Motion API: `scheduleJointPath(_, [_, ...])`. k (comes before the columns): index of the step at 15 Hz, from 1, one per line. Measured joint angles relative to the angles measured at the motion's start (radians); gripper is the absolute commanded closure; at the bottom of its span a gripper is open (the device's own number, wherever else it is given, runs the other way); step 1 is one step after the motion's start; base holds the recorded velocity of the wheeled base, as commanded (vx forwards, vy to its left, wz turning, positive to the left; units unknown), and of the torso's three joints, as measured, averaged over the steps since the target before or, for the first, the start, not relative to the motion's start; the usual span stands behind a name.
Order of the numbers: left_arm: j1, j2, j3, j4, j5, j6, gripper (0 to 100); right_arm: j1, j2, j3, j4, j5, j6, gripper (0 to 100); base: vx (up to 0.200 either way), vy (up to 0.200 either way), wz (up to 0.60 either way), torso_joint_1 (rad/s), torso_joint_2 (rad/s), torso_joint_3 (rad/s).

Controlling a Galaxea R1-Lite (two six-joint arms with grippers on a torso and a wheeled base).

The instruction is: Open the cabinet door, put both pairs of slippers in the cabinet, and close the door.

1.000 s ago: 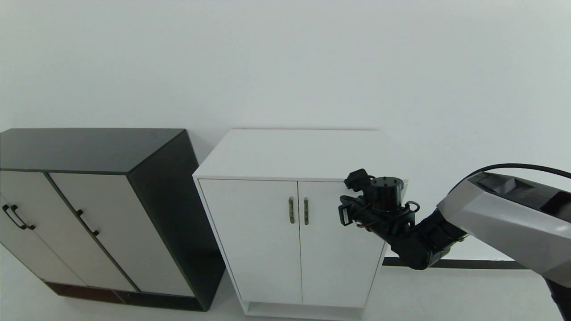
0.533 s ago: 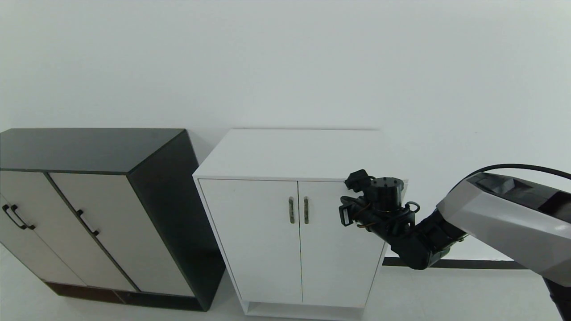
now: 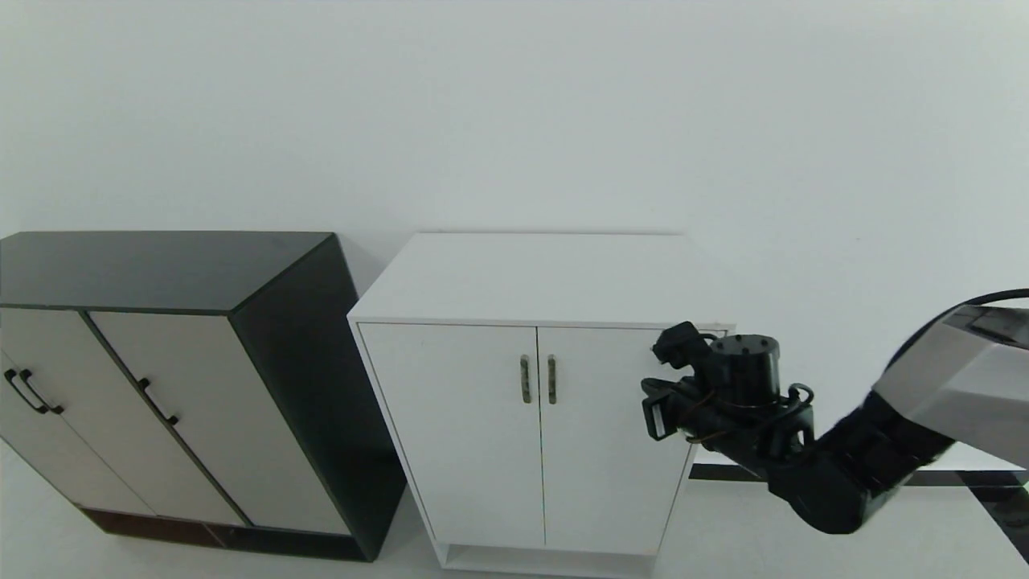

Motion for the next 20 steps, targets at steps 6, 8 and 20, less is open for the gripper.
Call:
scheduleJointPath(6, [0.0,0.0,0.0,0.0,0.0,0.0,100,-0.107,-0.401,0.543,-0.061,-0.002,-0.063,100,0.0,0.0,0.0,0.0,0.0,0.0])
scheduleJointPath(8, [0.0,0.0,0.0,0.0,0.0,0.0,100,-0.162,-0.555,0.681,-0.045,-0.002,-0.088,100,0.0,0.0,0.0,0.0,0.0,0.0])
scheduleJointPath(20, [0.0,0.0,0.0,0.0,0.0,0.0,100,-0.366,-1.477,0.8,0.859,0.08,-0.013,100,0.0,0.0,0.0,0.0,0.0,0.0])
